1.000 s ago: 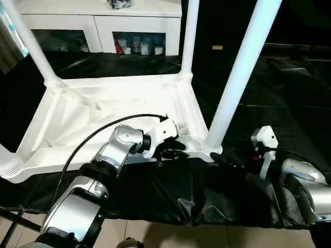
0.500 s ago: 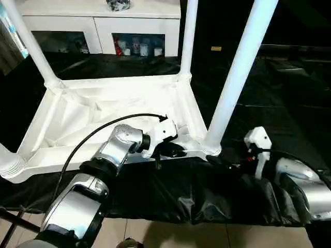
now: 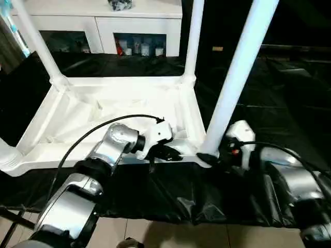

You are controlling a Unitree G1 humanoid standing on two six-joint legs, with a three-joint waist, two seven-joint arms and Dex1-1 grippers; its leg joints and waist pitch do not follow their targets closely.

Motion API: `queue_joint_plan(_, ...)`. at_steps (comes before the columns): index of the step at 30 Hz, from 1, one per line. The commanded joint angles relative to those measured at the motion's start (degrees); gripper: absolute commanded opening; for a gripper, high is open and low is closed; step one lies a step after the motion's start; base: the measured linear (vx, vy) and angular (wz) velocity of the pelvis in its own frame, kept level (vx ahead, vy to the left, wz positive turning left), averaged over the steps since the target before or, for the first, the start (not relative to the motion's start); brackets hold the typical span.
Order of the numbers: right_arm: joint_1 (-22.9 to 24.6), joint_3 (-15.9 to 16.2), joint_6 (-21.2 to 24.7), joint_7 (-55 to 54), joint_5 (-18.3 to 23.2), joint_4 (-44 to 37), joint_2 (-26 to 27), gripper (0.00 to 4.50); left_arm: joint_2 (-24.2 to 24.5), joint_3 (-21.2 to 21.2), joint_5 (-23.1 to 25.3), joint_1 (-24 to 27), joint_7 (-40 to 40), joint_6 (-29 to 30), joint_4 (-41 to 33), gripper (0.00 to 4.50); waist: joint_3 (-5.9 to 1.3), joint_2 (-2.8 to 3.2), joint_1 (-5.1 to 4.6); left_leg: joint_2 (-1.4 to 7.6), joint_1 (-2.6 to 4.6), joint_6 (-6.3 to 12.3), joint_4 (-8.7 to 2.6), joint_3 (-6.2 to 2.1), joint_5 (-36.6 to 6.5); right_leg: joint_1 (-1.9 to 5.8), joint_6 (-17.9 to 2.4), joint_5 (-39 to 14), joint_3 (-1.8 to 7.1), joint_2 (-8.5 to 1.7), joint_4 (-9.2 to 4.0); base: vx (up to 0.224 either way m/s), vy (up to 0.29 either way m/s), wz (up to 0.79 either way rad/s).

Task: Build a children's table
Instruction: Rotate leg to tighten

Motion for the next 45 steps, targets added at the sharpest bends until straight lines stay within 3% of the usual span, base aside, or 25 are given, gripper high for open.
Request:
queue_joint_plan(1,-1.31,0.53,-1.09,1.38,-0.66,1.33,0.23,4.22,0.71,-0.28,-0.18,0.24,-0.96,-0.13,-0.63,0.00,-3.74,-0.92,-0.03,2.15,1.47,3.98,-3.67,-0.89,-9.94,2.53,-15.70,-4.57,0.78,-2.59,-2.99,0.000,0.000,0.00)
queue_joint_plan(3,-1.95,0.94,-1.43,2.59,-0.58,2.16,0.36,3.86,1.15,-0.11,-0.38,0.40,-1.43,0.16,-1.05,0.00,-3.78,-1.07,-0.01,2.16,1.47,4.17,-3.64,-0.86,-9.28,2.53,-15.69,-3.80,0.81,-2.55,-2.88,0.000,0.000,0.00)
queue_joint_plan(12,-2.92,1.67,-2.68,5.53,-0.25,4.27,0.55,3.26,1.77,0.52,-1.77,1.02,-3.20,1.38,-2.38,0.00,-3.76,-0.92,-0.07,2.15,1.44,4.62,-3.59,-0.81,-9.18,2.49,-16.01,-3.66,0.77,-2.52,-2.89,0.000,0.000,0.00)
queue_joint_plan(13,-2.87,1.80,-2.69,6.11,-0.17,4.36,0.68,2.99,1.84,0.85,-2.38,1.17,-3.64,1.91,-2.81,0.00,-3.77,-0.86,-0.07,2.14,1.46,4.45,-3.62,-0.81,-9.28,2.50,-16.00,-3.70,0.77,-2.46,-2.85,0.000,0.000,0.00)
queue_joint_plan(20,-2.94,2.35,-2.99,7.51,0.03,5.45,1.60,2.62,1.88,1.57,-3.32,0.99,-3.84,2.90,-2.73,0.00,-3.85,-0.67,-0.19,2.10,1.46,4.50,-3.58,-0.82,-9.03,2.55,-16.55,-2.25,0.73,-2.44,-2.76,0.000,0.000,0.00)
queue_joint_plan(25,-2.77,0.70,-2.13,0.47,-0.78,7.06,5.00,2.59,-0.06,3.68,-3.07,-0.62,3.89,4.10,-0.57,0.00,-3.72,-1.12,-0.52,2.09,1.47,4.15,-3.69,-0.79,-9.58,2.43,-16.29,-4.06,0.76,-2.45,-2.95,0.000,0.000,0.00)
queue_joint_plan(31,-4.58,-2.03,-1.14,-17.72,-4.07,13.44,11.22,2.59,-3.72,5.44,-1.17,-3.58,18.14,5.55,2.96,0.00,-3.50,-1.36,-1.74,1.79,1.73,1.17,-4.17,-1.07,-12.64,2.16,-13.63,-12.20,1.02,-2.58,-3.86,0.000,0.000,0.00)
queue_joint_plan(36,-8.58,-5.17,1.17,-34.05,-4.83,20.44,16.80,2.59,-7.85,7.02,-0.91,-5.67,28.45,6.58,5.02,0.00,-3.63,-0.98,-2.29,1.60,1.69,0.62,-4.15,-1.03,-11.19,2.13,-13.74,-8.64,1.07,-2.30,-3.66,0.000,0.000,0.00)
queue_joint_plan(37,-9.70,-4.76,-1.07,-34.97,-5.33,21.49,18.50,2.59,-9.11,6.74,-0.52,-5.87,30.20,5.68,5.47,0.00,-3.75,-0.96,-2.40,1.55,1.50,1.13,-4.04,-1.04,-10.35,2.34,-13.98,-6.24,1.03,-2.32,-3.46,0.000,0.000,0.00)
queue_joint_plan(39,-9.90,-3.93,-3.13,-33.23,-5.55,20.82,19.45,3.29,-9.71,6.40,-0.51,-5.74,29.69,4.85,5.41,0.00,-3.84,-1.03,-2.34,1.51,1.40,1.99,-3.90,-1.01,-9.52,2.54,-14.08,-4.12,1.00,-2.37,-3.34,0.000,0.000,0.00)
queue_joint_plan(42,-9.79,-4.16,-3.32,-30.52,-4.72,19.77,20.03,3.46,-9.85,6.12,-0.94,-5.37,27.66,3.84,5.04,0.00,-3.84,-0.87,-2.37,1.49,1.37,3.42,-3.79,-0.95,-8.94,2.63,-14.56,-1.84,0.98,-2.28,-3.24,0.000,0.000,0.00)
queue_joint_plan(45,-8.45,-3.25,-4.09,-23.99,-3.80,16.72,18.25,3.76,-8.74,5.33,-1.67,-4.09,22.13,1.73,3.65,0.00,-3.65,-0.90,-2.29,1.65,1.44,3.70,-3.96,-1.00,-10.64,2.65,-14.47,-4.59,0.97,-2.39,-3.57,0.000,0.000,0.00)
